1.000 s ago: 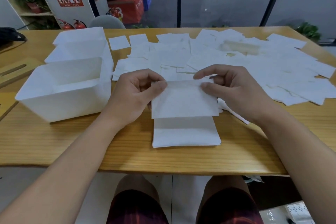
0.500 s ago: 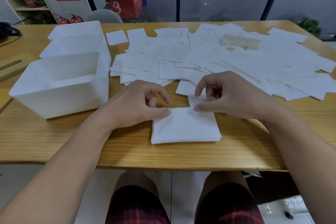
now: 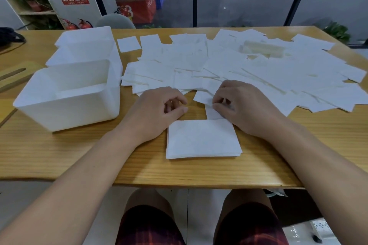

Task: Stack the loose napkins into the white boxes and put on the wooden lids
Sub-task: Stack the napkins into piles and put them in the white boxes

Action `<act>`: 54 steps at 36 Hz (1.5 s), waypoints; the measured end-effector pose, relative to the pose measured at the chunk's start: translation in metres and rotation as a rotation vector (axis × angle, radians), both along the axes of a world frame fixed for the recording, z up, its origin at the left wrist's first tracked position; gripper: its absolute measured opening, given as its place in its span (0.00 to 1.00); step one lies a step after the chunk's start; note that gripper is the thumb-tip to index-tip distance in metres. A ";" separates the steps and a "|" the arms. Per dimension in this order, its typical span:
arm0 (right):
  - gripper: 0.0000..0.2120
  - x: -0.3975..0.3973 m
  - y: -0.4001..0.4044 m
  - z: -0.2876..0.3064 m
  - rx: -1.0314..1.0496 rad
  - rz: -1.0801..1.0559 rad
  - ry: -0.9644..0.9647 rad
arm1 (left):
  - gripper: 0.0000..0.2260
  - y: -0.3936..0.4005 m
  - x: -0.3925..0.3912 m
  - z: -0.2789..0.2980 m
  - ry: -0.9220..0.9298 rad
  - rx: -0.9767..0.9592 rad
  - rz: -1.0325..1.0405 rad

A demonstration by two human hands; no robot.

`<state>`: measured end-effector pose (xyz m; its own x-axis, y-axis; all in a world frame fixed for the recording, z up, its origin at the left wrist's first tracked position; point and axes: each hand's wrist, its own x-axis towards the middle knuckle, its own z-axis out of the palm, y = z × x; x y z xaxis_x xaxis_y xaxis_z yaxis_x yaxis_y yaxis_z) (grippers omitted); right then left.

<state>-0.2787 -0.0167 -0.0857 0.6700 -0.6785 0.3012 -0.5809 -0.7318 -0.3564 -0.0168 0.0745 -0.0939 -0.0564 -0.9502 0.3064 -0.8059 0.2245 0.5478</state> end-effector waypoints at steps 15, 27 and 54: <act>0.07 0.001 0.013 0.009 0.060 0.163 -0.175 | 0.05 -0.003 -0.003 0.004 0.042 -0.247 -0.007; 0.04 -0.010 0.011 0.022 0.251 0.091 -0.577 | 0.06 0.010 -0.003 0.018 0.435 -0.199 -0.013; 0.03 -0.014 0.002 0.014 0.174 0.047 -0.103 | 0.09 0.015 0.003 0.017 0.108 0.178 -0.131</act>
